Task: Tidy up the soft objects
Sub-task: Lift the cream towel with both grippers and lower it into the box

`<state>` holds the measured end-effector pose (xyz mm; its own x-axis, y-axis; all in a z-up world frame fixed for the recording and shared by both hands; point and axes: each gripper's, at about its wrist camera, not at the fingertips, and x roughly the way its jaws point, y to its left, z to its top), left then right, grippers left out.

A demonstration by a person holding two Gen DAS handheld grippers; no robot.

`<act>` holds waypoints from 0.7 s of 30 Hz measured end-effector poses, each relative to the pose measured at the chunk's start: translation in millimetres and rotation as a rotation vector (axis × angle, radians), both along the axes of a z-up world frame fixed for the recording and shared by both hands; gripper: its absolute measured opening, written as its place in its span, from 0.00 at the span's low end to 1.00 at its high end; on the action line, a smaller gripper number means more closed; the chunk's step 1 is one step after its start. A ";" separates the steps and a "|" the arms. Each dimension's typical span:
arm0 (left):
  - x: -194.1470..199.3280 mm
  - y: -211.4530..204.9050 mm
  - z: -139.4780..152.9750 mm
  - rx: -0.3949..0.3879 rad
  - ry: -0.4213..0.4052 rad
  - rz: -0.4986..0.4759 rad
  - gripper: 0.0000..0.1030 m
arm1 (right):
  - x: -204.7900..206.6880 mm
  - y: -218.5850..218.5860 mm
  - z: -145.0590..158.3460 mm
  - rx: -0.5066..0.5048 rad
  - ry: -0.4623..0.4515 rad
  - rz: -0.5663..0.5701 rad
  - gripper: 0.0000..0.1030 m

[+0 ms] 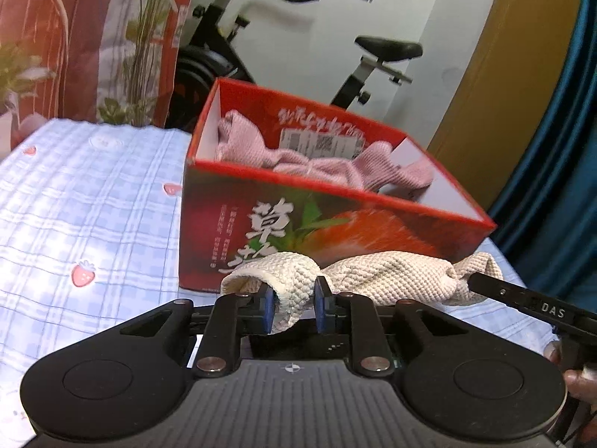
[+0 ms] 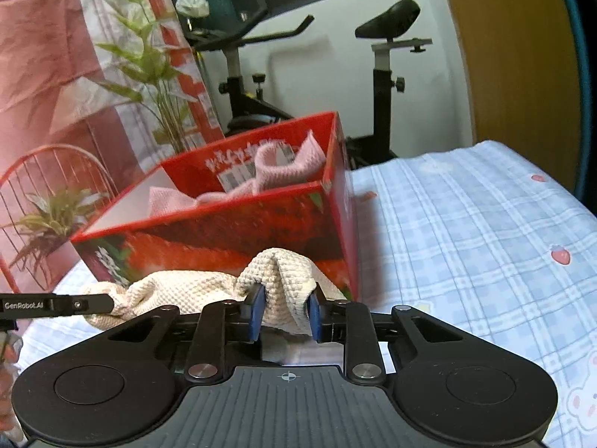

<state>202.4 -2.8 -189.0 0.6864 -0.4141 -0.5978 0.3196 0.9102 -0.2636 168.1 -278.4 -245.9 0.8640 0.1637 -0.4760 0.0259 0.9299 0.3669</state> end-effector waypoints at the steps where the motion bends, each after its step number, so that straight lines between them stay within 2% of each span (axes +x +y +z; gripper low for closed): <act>1: -4.1 0.5 4.1 0.002 -0.014 -0.001 0.22 | -2.4 -0.1 2.7 0.008 -0.009 -0.001 0.22; 11: -22.7 8.0 33.1 -0.001 -0.101 0.025 0.22 | -16.0 14.4 28.4 -0.009 -0.072 0.025 0.21; 21: -10.2 4.4 66.3 0.015 -0.175 0.020 0.22 | -10.0 19.2 71.2 -0.063 -0.151 0.052 0.21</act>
